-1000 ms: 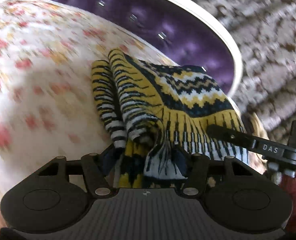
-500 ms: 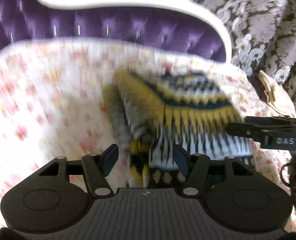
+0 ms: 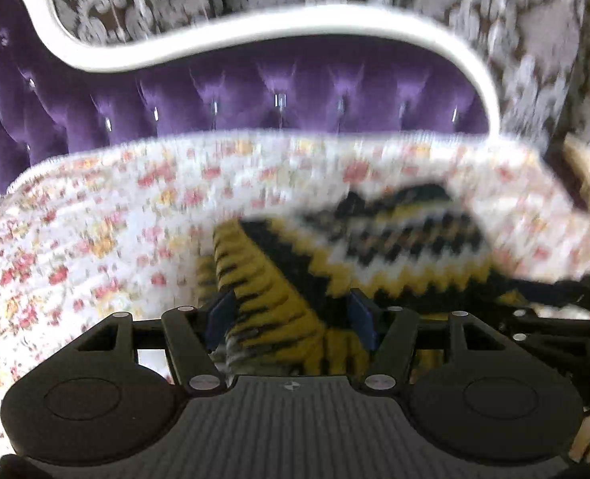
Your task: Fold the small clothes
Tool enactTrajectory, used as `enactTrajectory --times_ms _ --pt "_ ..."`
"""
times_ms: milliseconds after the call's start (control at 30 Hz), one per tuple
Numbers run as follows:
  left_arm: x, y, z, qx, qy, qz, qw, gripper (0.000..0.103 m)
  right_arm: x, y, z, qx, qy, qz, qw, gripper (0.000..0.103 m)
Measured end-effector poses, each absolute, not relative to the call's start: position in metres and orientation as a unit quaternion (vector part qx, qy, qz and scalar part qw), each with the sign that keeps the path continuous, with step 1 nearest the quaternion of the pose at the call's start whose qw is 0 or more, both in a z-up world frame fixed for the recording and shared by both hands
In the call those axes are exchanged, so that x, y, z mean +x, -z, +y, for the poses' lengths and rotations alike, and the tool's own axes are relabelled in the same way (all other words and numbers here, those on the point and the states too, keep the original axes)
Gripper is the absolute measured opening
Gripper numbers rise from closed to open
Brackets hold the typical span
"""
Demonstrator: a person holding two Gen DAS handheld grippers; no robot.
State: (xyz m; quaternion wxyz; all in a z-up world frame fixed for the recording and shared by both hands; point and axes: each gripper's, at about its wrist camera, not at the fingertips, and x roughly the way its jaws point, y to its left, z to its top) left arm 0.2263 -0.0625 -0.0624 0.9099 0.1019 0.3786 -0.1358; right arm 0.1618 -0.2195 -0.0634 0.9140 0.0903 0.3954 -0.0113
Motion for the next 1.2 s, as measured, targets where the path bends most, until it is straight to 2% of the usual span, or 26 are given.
enactTrajectory --times_ms 100,233,433,667,1033,1200 --pt "0.224 0.072 -0.048 0.083 0.136 0.383 0.91 0.068 0.16 0.071 -0.2 0.035 0.022 0.398 0.916 0.051" --pt "0.225 0.081 -0.027 0.024 0.137 0.4 0.906 0.077 0.157 0.072 -0.192 0.015 0.031 0.394 0.918 0.052" --pt "0.224 0.088 -0.022 0.001 0.129 0.393 0.91 0.089 0.151 0.077 -0.185 0.011 0.046 0.375 0.926 0.052" --pt "0.227 0.09 -0.025 0.007 0.118 0.394 0.911 0.097 0.152 0.078 -0.193 0.042 0.047 0.374 0.925 0.053" --pt "0.228 0.092 -0.026 0.009 0.103 0.397 0.912 0.1 0.15 0.081 -0.201 0.087 0.04 0.374 0.923 0.055" --pt "0.227 0.092 -0.027 0.008 0.095 0.395 0.914 0.101 0.151 0.084 -0.214 0.133 0.037 0.381 0.914 0.062"
